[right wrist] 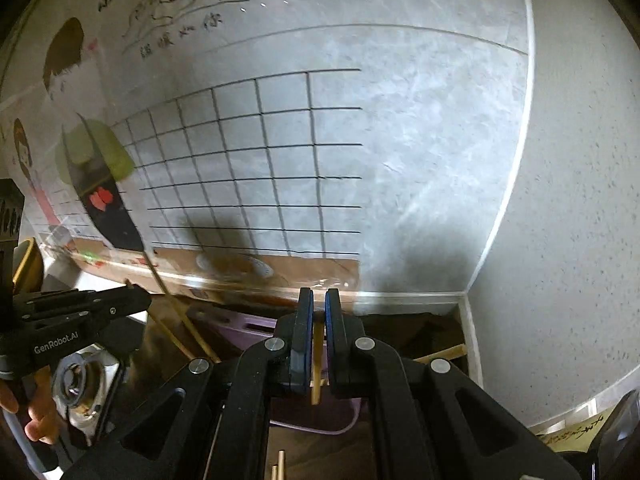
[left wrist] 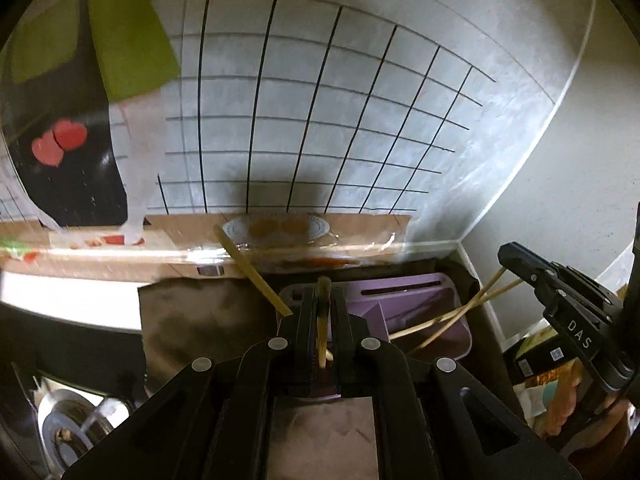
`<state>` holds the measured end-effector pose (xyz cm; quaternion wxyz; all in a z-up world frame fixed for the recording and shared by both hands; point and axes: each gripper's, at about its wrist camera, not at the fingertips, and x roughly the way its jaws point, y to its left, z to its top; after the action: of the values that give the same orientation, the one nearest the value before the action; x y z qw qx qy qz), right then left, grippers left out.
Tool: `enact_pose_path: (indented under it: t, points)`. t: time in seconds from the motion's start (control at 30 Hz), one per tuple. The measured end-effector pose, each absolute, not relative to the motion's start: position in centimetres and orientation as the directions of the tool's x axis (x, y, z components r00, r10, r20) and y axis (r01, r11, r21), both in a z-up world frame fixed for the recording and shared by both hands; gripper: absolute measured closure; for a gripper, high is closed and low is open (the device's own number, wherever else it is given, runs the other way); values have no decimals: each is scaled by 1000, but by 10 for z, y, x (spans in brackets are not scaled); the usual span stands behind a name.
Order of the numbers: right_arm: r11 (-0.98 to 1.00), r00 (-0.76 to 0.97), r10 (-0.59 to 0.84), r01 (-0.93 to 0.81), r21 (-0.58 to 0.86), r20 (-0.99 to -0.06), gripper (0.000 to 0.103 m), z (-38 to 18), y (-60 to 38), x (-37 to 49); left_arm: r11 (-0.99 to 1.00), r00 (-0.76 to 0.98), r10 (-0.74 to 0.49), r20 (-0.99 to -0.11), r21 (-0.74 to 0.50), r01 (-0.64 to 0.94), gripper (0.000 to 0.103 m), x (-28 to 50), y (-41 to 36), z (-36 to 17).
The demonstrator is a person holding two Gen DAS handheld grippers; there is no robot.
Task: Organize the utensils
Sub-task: 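Lift the chopsticks and carry both tools over the purple holder, then open both grippers to drop the chopsticks into the holder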
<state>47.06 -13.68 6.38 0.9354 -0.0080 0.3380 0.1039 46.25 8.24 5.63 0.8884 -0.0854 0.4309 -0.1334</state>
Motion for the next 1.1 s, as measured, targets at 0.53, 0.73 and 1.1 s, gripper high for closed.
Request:
enact_pose_path:
  t: [0.53,0.73,1.1]
  points:
    - [984,840,141,-176,-17,-523,57,103,-162,413,962,758,-256,-599,-234,140,82,395,80,104]
    - [983,825,160,-182,13,-542,56,93,-185,371,964,742,-235,-628,-250,94,82,339,73,79]
    - [985,768,111,-171,-35,-631,56,34,-206,299,958,681,-247,-690,-279,65,82,240,50,9]
